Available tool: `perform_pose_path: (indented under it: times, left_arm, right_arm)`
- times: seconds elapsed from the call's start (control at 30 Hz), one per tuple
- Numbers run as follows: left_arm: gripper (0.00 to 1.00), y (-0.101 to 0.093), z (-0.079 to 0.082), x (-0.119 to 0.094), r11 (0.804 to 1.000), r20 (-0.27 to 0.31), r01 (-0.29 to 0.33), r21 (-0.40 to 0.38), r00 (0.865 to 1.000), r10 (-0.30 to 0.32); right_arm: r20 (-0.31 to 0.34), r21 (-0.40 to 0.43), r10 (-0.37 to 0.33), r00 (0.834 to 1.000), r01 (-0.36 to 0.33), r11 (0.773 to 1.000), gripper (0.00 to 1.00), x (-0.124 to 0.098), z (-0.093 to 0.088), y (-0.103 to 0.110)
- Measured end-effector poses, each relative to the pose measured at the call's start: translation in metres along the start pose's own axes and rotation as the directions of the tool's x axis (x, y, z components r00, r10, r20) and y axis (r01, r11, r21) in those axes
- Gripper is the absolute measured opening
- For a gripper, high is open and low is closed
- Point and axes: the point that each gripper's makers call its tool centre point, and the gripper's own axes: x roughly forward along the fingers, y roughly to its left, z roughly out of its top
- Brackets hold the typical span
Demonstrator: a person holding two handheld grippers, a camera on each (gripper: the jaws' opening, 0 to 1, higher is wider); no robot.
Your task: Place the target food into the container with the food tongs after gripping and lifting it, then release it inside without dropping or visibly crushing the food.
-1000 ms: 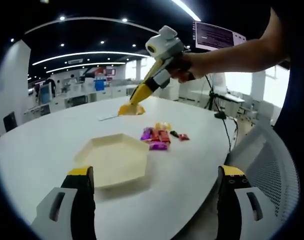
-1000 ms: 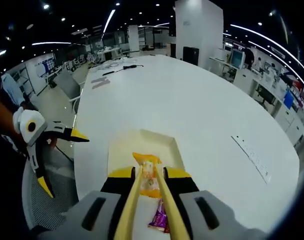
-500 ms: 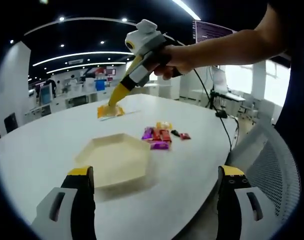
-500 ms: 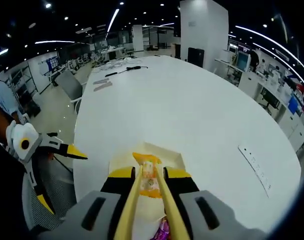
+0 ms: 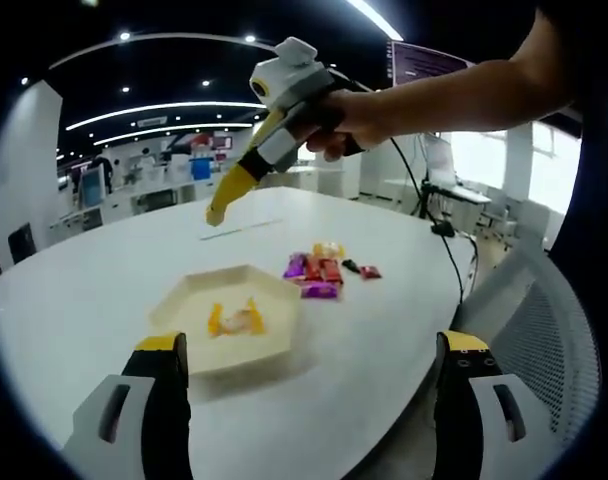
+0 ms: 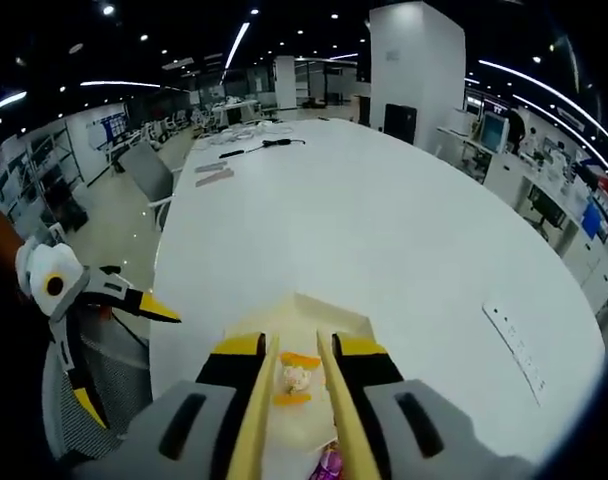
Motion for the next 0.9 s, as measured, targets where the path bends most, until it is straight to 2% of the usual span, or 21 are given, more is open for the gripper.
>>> perform_pose_path:
  times: [0.23,0.3,0.37,0.43,0.47,0.57,0.67,0.77,0.83,0.9]
  left_arm:
    - [0.99,0.004,0.006,-0.001,1.0,0.016,-0.012,-0.021,1.0,0.013]
    - [0.99,0.01,0.012,-0.003,0.996,0.049,-0.015,-0.089,0.999,0.019]
    - [0.99,0.016,0.011,-0.008,0.994,0.033,-0.024,-0.106,0.999,0.028]
    - [0.99,0.014,0.011,-0.009,0.997,0.028,-0.014,-0.079,0.999,0.017]
    - [0.99,0.011,0.009,-0.01,1.0,0.013,-0.007,-0.002,1.0,0.007]
    - [0.99,0.006,0.009,-0.008,0.999,0.016,0.005,-0.051,1.0,-0.004]
    - [0.99,0.002,0.0,-0.005,1.0,-0.011,0.011,0.0,1.0,-0.011]
    - [0.99,-0.003,-0.012,-0.003,0.999,-0.041,0.028,-0.038,0.999,-0.03]
    - [0.99,-0.002,-0.004,-0.005,0.999,-0.007,0.028,-0.03,1.0,-0.028]
    - [0.99,0.0,-0.006,-0.005,0.999,-0.002,0.028,-0.038,1.0,-0.028]
  right_arm:
    - [0.024,-0.018,-0.001,1.0,0.001,1.0,0.26,-0.009,0.003,-0.002]
    - [0.026,-0.021,-0.003,1.0,0.004,1.0,0.26,-0.012,0.002,-0.002]
    - [0.026,-0.026,-0.005,1.0,0.006,1.0,0.26,-0.017,-0.001,-0.003]
    - [0.027,-0.026,-0.005,1.0,0.006,1.0,0.26,-0.021,-0.002,-0.003]
    - [0.027,-0.026,-0.007,1.0,0.007,1.0,0.26,-0.023,-0.004,-0.004]
    - [0.027,-0.026,-0.014,1.0,0.014,1.0,0.26,-0.027,-0.007,-0.006]
    - [0.035,-0.018,-0.019,0.999,0.02,1.0,0.27,-0.032,-0.009,-0.008]
    - [0.038,-0.013,-0.026,0.999,0.026,1.0,0.27,-0.037,-0.011,-0.01]
    - [0.041,-0.016,-0.029,0.999,0.03,0.999,0.27,-0.042,-0.011,-0.009]
    - [0.044,-0.018,-0.034,0.998,0.035,0.999,0.27,-0.047,-0.012,-0.01]
